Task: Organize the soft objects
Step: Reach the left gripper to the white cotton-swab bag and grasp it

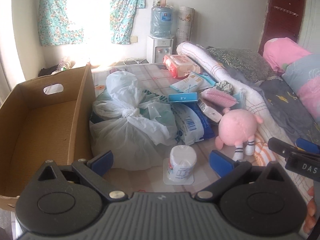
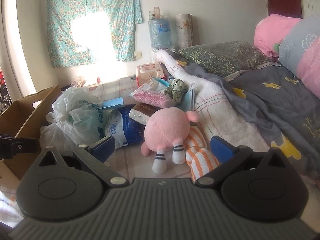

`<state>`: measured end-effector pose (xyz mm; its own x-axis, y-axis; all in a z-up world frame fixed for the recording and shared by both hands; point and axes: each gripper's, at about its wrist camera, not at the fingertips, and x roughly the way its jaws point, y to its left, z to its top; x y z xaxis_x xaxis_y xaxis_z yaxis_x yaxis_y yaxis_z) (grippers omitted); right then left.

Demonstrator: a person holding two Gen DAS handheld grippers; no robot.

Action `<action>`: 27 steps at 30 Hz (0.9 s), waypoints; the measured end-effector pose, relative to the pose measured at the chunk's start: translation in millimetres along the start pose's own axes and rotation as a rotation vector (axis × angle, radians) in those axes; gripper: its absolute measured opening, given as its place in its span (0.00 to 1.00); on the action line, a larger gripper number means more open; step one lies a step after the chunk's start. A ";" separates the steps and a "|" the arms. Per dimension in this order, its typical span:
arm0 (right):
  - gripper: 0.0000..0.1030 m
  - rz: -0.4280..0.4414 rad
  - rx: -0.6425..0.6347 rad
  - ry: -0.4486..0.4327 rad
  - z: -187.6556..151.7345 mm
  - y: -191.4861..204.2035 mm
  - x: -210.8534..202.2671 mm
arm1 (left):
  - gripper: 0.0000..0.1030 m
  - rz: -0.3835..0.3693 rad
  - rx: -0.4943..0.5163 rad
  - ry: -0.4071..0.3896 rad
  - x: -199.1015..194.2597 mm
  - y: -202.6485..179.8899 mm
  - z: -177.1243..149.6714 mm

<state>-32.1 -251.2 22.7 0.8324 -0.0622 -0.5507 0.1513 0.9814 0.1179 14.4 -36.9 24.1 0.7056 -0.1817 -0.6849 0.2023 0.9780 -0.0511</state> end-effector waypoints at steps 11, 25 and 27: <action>0.99 0.151 0.141 0.004 38.2 -27.4 31.8 | 0.99 -0.037 0.100 -0.071 15.0 -15.9 48.2; 0.98 0.429 0.259 0.189 182.7 -16.9 150.7 | 0.99 -0.082 0.304 0.055 94.6 -0.8 189.3; 0.97 0.408 0.280 0.227 195.2 -15.4 176.2 | 0.99 -0.092 0.353 0.060 120.2 -7.4 199.9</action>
<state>216.3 -312.7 85.1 0.7222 0.3846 -0.5749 0.0023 0.8298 0.5580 233.5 -86.5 87.5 0.6344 -0.2508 -0.7312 0.4922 0.8604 0.1320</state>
